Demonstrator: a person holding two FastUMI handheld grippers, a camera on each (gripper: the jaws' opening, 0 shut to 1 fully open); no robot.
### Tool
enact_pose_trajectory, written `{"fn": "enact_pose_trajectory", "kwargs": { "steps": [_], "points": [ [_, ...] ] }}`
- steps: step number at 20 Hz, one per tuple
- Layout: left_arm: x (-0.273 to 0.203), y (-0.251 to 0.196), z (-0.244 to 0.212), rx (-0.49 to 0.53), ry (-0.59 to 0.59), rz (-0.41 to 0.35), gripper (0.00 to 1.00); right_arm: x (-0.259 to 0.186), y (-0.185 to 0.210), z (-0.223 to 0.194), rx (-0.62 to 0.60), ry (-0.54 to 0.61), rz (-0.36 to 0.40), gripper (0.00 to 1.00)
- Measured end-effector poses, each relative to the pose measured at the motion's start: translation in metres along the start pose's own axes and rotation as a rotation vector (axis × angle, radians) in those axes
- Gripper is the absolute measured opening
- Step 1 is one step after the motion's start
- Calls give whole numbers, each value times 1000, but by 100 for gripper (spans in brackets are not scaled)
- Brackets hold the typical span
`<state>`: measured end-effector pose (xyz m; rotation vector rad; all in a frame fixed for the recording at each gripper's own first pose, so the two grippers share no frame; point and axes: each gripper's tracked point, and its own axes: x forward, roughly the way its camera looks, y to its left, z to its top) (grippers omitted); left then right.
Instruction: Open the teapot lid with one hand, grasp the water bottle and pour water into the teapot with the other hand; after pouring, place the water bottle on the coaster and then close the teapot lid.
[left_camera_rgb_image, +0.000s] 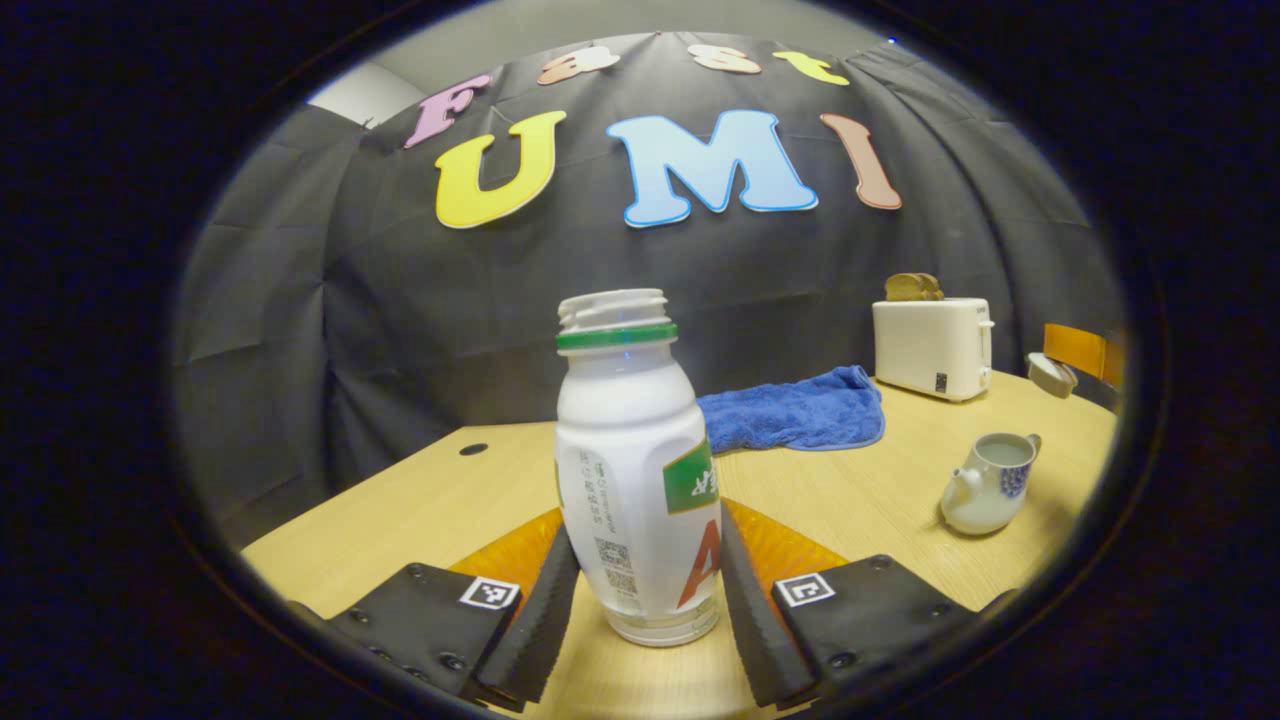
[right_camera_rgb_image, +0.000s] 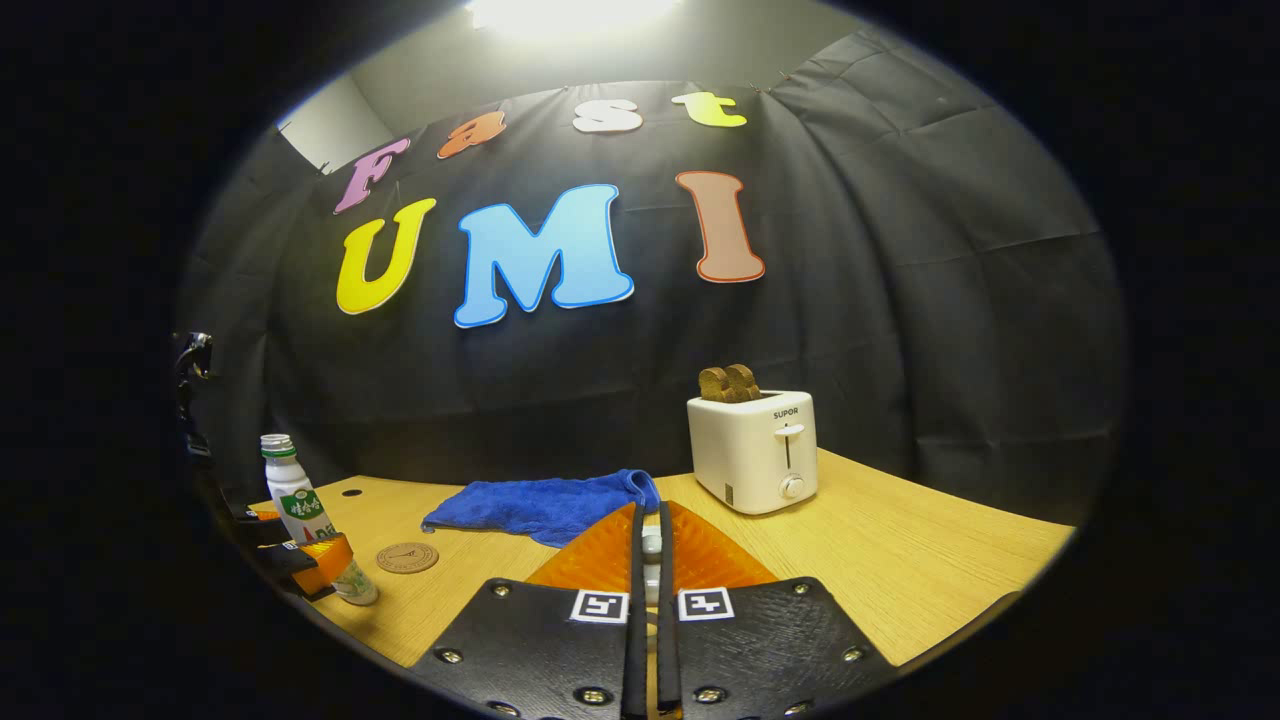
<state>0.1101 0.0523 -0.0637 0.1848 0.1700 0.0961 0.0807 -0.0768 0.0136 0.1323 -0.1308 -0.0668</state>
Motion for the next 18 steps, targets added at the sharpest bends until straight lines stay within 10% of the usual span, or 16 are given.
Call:
{"fn": "enact_pose_trajectory", "kwargs": {
  "steps": [5, 18],
  "points": [
    [0, -8, 7, 240, -3, -2, 72, 0, -13, 2, 35, -1, -30, 4],
    [-10, -71, 55, 779, -120, -28, 82, -5, -95, 13, 71, -30, -263, 4]
  ]
}}
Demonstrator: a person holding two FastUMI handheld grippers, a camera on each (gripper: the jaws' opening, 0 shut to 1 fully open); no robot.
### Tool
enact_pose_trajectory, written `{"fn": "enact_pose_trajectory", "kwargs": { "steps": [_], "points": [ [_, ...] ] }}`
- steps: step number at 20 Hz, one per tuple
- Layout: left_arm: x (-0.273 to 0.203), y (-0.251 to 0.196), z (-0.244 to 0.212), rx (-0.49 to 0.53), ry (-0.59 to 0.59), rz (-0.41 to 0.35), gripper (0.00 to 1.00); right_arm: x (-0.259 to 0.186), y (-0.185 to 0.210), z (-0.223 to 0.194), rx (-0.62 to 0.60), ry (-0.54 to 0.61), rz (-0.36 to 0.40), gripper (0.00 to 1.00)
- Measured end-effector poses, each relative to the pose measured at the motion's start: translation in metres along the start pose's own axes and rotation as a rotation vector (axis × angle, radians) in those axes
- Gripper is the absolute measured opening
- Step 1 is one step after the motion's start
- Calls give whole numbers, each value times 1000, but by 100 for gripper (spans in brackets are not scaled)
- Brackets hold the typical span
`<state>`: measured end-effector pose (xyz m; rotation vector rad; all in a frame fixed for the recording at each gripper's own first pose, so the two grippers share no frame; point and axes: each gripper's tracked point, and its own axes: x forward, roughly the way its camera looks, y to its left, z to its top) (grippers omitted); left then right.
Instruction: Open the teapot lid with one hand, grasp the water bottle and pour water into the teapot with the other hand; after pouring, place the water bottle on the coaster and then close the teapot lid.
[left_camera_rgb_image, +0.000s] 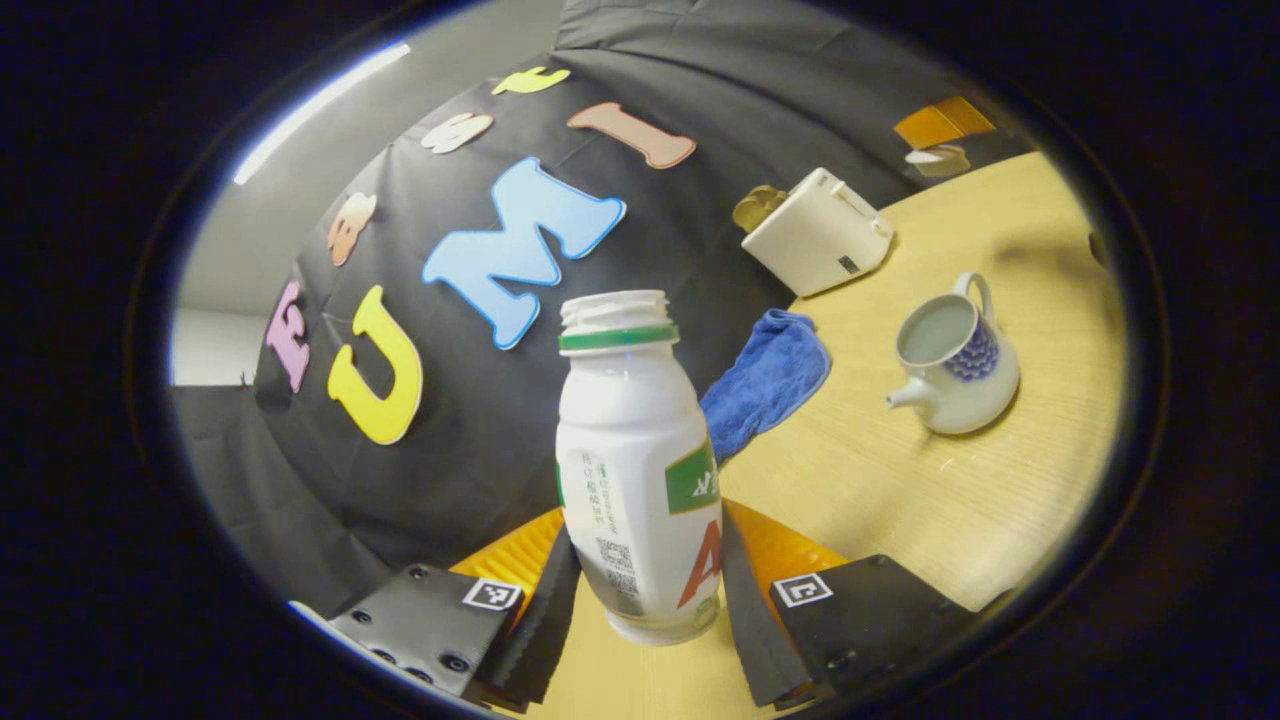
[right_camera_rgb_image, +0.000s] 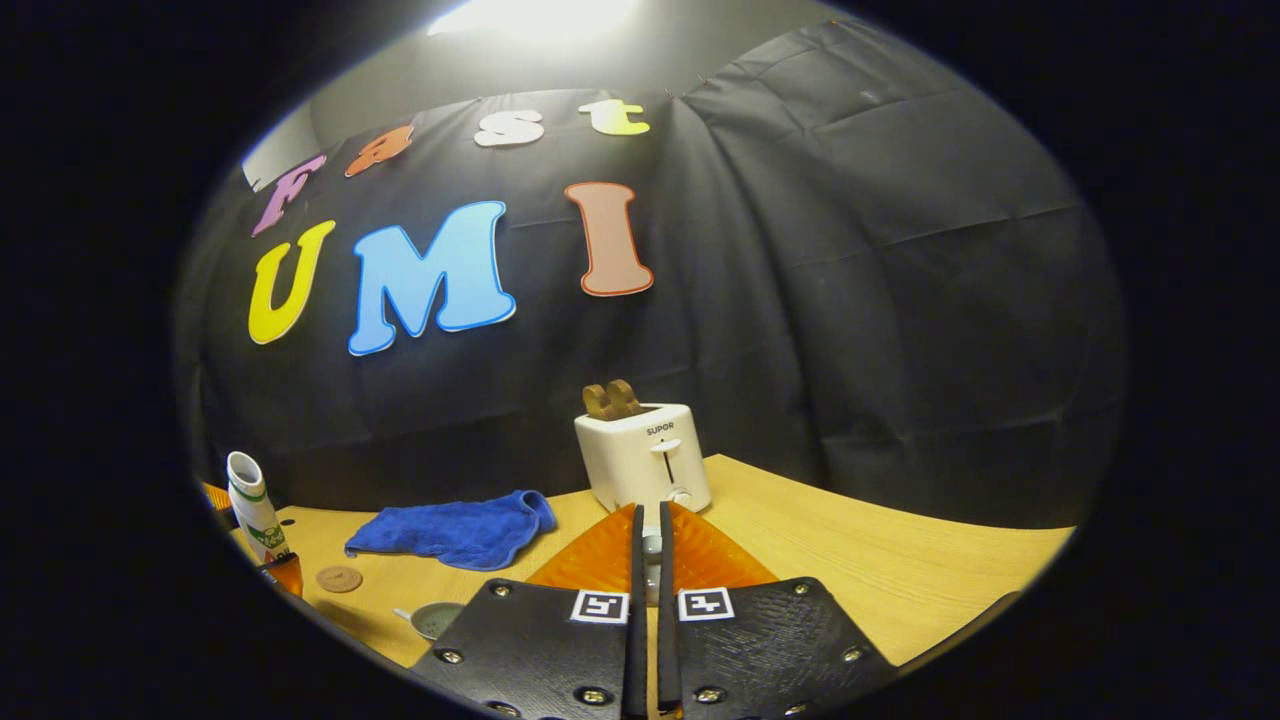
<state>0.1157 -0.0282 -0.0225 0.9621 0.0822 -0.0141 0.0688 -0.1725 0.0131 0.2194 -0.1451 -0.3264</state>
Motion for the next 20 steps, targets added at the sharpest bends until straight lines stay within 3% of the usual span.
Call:
{"fn": "enact_pose_trajectory", "kwargs": {
  "steps": [12, 20],
  "points": [
    [17, -23, 28, 373, 5, -49, 82, 3, -24, -1, 89, 18, -42, 4],
    [26, -35, 39, 524, -15, -77, 82, 4, -28, -4, 110, 28, -51, 4]
  ]
}}
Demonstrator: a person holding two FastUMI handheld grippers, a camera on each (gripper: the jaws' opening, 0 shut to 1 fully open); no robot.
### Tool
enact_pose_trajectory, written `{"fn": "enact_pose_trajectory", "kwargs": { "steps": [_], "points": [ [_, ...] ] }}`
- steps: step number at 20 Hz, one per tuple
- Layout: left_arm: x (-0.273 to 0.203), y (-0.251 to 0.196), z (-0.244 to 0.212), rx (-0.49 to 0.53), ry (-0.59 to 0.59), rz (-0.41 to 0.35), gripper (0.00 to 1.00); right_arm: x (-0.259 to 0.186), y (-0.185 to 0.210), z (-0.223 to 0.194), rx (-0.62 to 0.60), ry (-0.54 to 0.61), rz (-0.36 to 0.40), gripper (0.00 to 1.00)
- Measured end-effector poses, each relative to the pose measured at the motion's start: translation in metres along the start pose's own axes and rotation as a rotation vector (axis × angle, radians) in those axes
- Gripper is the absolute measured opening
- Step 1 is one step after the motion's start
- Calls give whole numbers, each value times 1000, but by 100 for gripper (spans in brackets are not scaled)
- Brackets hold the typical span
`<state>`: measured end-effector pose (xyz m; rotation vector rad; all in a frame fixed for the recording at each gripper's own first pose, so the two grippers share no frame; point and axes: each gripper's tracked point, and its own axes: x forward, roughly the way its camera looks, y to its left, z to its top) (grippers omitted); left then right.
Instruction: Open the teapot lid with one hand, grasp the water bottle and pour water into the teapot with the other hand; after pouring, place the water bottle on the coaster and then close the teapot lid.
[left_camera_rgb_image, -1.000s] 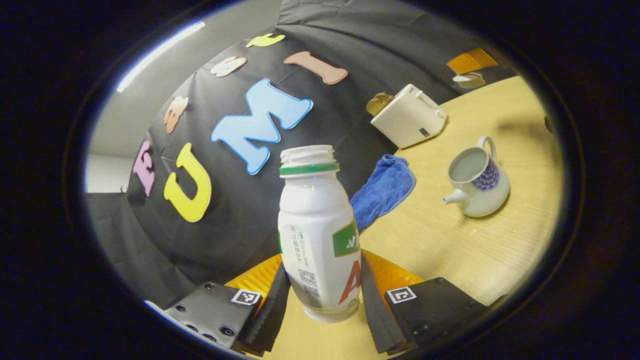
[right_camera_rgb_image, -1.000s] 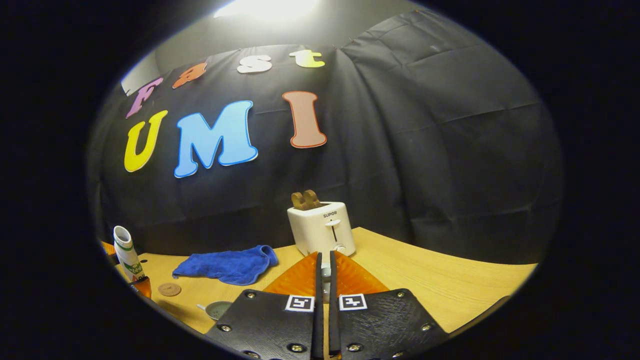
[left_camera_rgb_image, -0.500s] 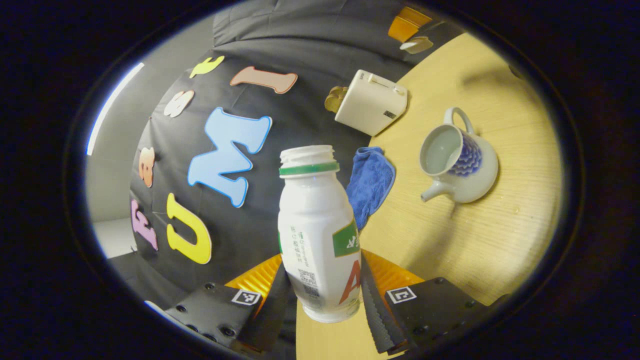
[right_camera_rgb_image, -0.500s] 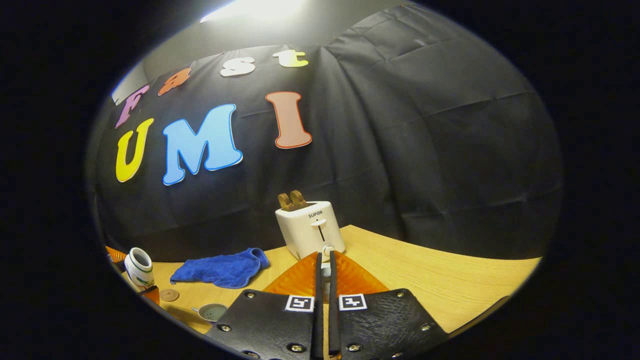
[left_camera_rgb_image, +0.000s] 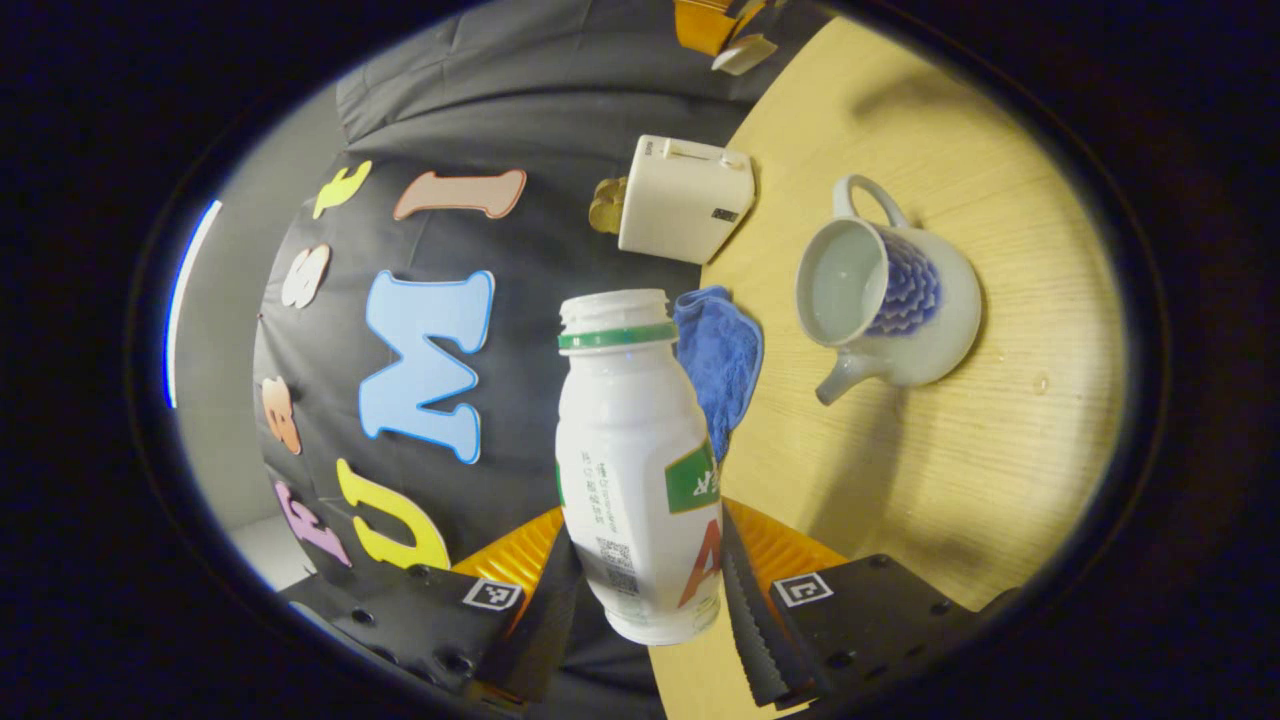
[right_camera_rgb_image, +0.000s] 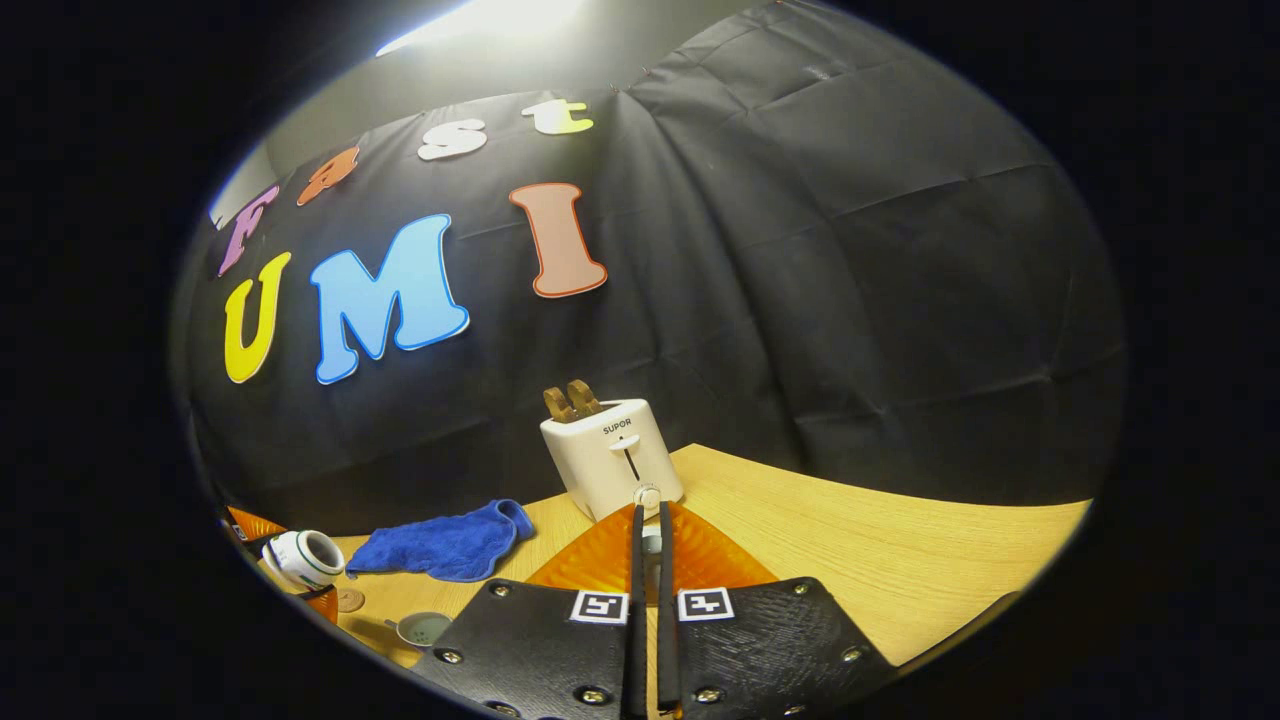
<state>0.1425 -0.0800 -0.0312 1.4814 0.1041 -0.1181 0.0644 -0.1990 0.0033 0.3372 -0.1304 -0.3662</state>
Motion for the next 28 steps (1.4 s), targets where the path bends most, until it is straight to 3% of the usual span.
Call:
{"fn": "enact_pose_trajectory", "kwargs": {
  "steps": [10, 14, 15, 19, 22, 23, 24, 28],
  "points": [
    [5, 5, 4, 210, 9, 30, 82, 0, 7, -2, -12, 8, 19, 4],
    [6, 6, 3, 240, 15, 36, 82, 0, 9, -4, -15, 13, 25, 4],
    [6, 8, 4, 257, 15, 46, 77, 0, 9, -4, -17, 14, 26, 4],
    [7, 11, 4, 301, 12, 57, 76, 1, 8, -3, -19, 11, 24, 4],
    [7, 15, 6, 335, 11, 71, 77, 0, 7, -3, -12, 12, 21, 4],
    [5, 17, 7, 347, 8, 75, 82, 0, 6, -3, -10, 13, 21, 4],
    [5, 18, 8, 352, 6, 78, 77, 0, 6, -2, -7, 13, 20, 4],
    [1, 21, 9, 370, 2, 87, 76, 0, 5, -3, -3, 15, 20, 4]
  ]
}}
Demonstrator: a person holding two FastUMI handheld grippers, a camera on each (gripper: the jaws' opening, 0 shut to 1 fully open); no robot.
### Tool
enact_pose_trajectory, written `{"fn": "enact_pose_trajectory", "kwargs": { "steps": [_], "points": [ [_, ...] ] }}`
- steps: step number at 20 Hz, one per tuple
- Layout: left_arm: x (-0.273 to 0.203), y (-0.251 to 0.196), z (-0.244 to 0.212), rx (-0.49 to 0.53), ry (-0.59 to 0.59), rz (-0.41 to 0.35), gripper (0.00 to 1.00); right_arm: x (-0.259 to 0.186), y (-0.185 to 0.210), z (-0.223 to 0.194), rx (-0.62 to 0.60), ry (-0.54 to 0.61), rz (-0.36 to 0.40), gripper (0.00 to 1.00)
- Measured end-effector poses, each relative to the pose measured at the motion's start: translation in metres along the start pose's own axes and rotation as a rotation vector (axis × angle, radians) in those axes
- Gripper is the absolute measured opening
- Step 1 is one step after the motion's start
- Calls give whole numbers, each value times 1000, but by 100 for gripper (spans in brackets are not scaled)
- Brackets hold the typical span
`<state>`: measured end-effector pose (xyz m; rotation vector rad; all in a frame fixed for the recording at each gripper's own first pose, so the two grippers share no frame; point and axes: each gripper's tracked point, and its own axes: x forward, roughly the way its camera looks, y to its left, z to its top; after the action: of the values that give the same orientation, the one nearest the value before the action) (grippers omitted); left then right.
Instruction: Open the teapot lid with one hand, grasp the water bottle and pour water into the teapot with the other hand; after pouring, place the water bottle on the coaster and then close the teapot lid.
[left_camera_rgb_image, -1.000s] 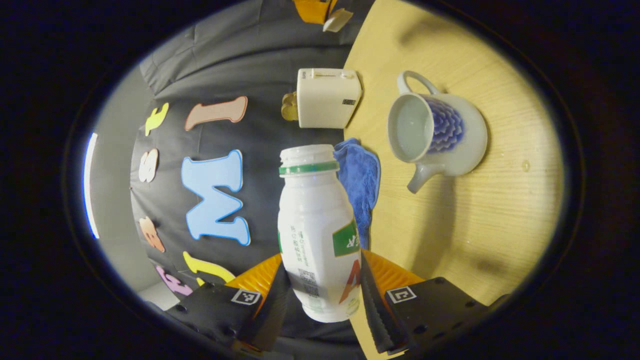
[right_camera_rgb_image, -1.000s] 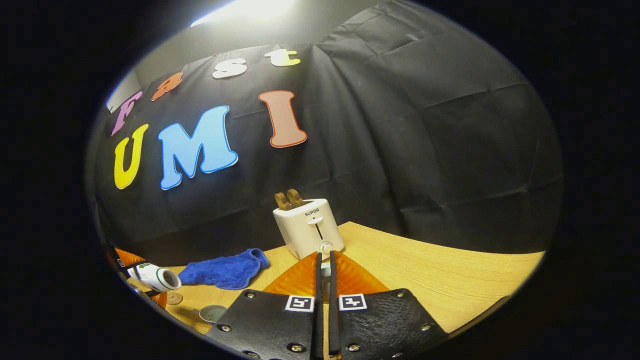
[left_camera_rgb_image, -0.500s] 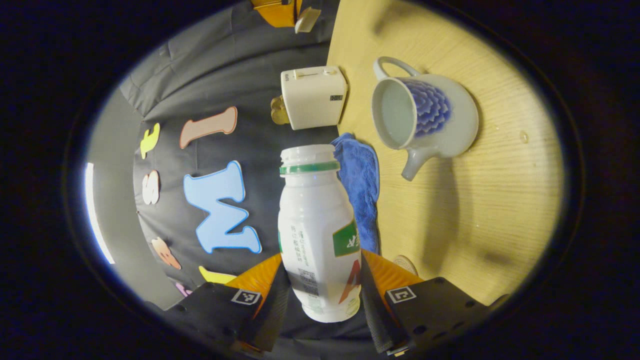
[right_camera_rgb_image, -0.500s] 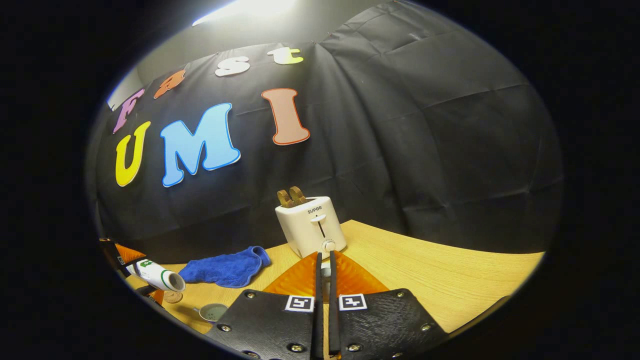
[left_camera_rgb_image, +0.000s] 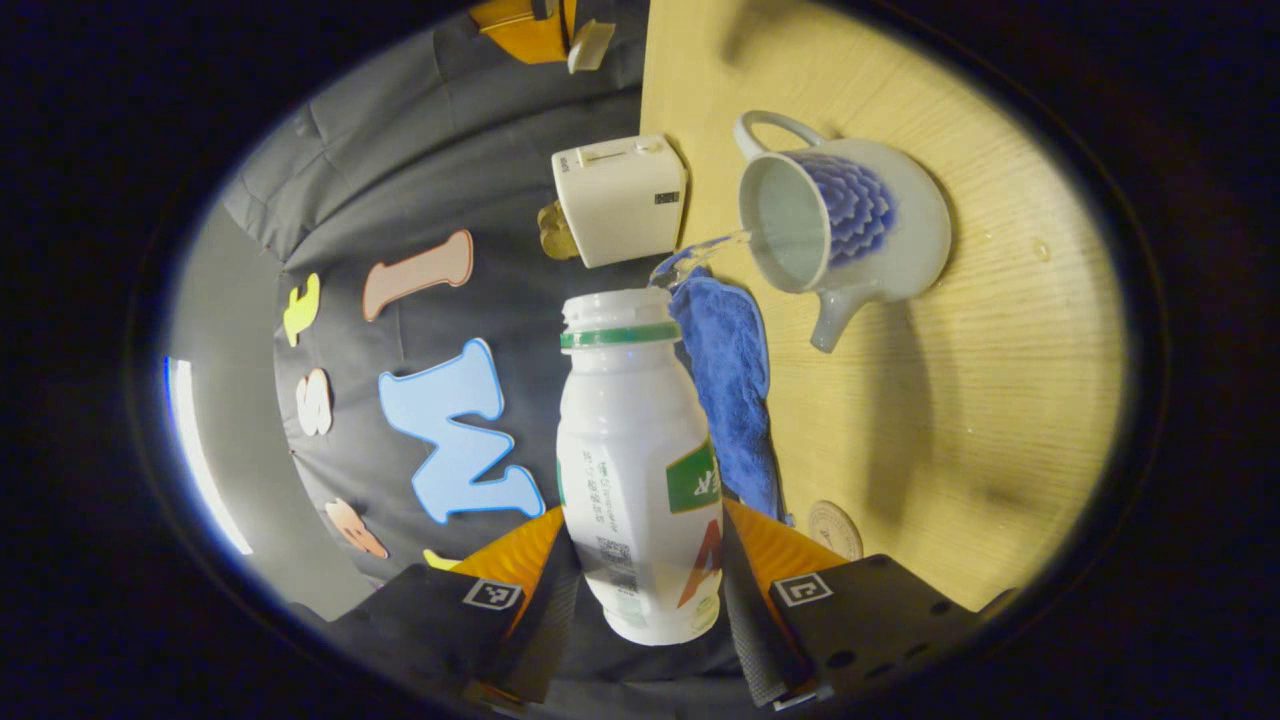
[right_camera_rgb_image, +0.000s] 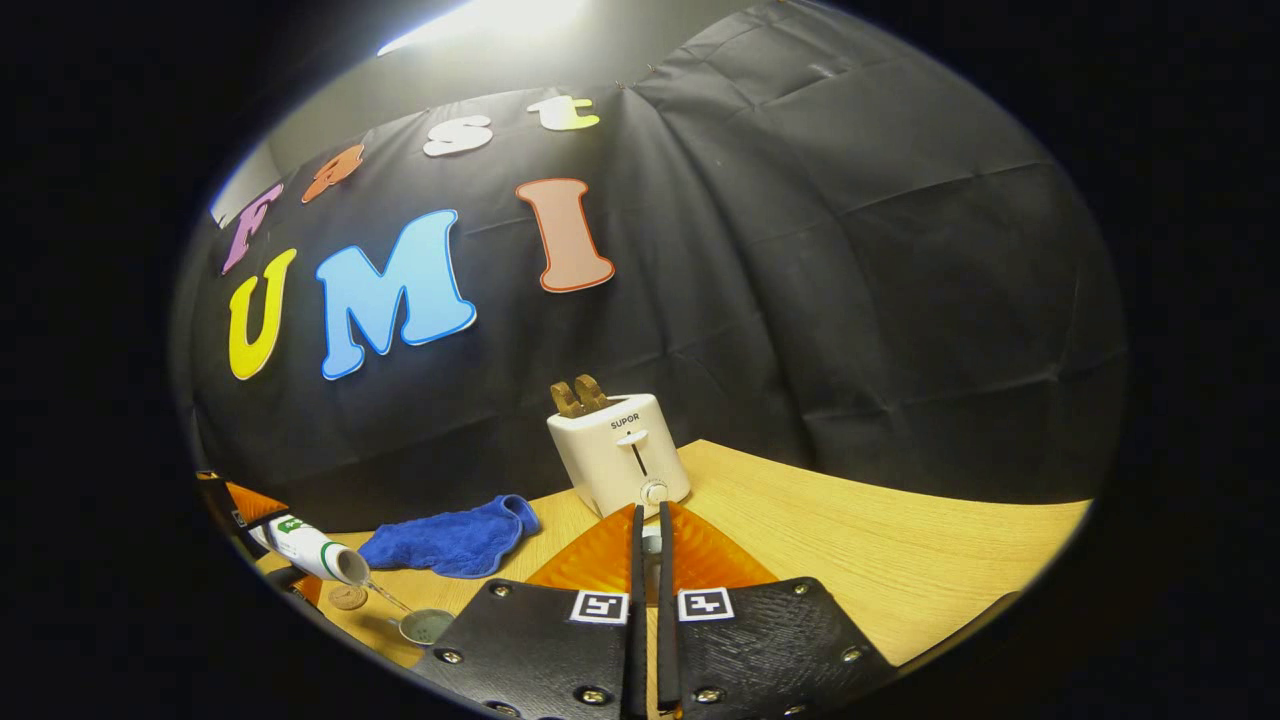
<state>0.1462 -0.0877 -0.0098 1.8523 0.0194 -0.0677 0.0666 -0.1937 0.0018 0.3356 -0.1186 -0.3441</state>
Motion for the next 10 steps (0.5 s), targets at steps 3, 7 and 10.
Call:
{"fn": "enact_pose_trajectory", "kwargs": {
  "steps": [3, 7, 10],
  "points": [
    [0, 0, -1, 15, -1, 2, 76, 0, 3, 0, -4, 0, 5, 4],
    [-1, 2, -1, 40, -2, 12, 76, -1, 3, 1, -8, -2, 8, 4],
    [-2, 4, -1, 53, -5, 18, 76, -1, 2, 1, -7, -1, 6, 4]
  ]
}}
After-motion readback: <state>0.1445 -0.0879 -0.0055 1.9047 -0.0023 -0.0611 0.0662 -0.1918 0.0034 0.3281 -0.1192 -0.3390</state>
